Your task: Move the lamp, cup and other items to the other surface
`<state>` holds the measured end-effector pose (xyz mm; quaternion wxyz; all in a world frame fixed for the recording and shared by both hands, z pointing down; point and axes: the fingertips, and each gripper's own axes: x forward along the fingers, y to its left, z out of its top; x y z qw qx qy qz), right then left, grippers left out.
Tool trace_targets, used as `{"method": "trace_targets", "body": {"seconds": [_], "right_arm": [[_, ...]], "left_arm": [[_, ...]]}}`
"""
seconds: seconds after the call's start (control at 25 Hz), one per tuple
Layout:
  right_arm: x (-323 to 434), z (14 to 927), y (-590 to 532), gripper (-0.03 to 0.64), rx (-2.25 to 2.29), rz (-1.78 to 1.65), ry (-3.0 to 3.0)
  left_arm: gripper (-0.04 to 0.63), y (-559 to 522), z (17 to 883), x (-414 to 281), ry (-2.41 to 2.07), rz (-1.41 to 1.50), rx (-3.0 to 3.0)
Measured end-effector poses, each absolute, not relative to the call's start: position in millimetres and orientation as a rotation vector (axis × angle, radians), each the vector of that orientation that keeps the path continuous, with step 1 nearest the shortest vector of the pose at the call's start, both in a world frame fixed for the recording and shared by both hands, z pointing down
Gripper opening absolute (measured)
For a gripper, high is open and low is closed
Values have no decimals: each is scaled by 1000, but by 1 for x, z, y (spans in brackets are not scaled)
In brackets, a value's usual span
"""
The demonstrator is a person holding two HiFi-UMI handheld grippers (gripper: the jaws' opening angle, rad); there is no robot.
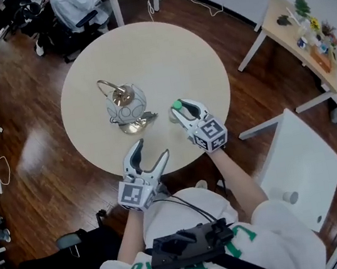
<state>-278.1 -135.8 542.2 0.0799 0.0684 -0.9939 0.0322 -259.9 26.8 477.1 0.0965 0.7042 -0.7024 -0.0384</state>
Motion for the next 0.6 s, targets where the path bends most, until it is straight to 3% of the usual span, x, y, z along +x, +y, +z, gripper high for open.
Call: {"method": "trace_targets", "body": {"seconds": [0.52,0.6], "right_arm": [[-297,584,-102,152,158,170,-2929],[-293,584,-100,179,149,152,-2947]], "left_arm": [[333,55,497,-286,-2107,-99,2002],[333,52,500,-285,-2097,-82,2027]]}}
